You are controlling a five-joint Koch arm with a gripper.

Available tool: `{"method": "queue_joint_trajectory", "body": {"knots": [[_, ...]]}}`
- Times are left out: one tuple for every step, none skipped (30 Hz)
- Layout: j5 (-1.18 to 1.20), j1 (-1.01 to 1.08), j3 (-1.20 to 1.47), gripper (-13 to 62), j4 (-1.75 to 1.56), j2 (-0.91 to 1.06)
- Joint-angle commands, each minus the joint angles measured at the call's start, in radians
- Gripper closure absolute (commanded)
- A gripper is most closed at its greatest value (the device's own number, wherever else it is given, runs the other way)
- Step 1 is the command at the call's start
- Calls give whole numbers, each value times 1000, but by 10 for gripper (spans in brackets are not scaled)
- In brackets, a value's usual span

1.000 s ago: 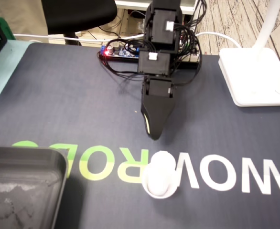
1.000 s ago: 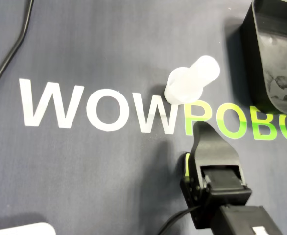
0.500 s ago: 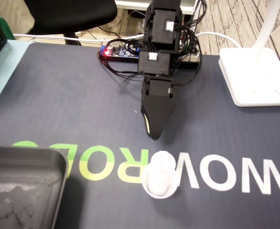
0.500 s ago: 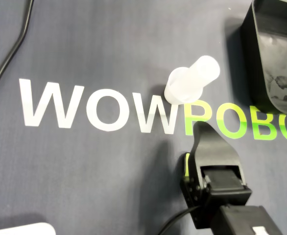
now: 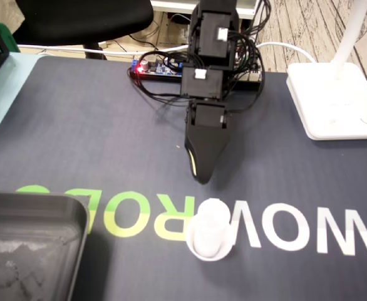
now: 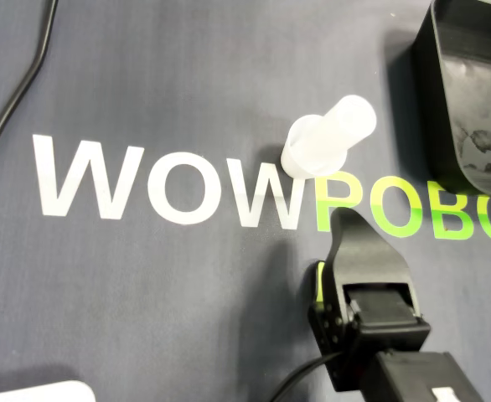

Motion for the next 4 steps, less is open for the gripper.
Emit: {"method": "queue_joint_trajectory", "body": {"knots": [[5, -5, 44, 156, -15, 77], [5, -3, 44, 156, -15, 77], [5, -3, 44, 156, -15, 77], [5, -5, 44, 156, -15, 77]]}}
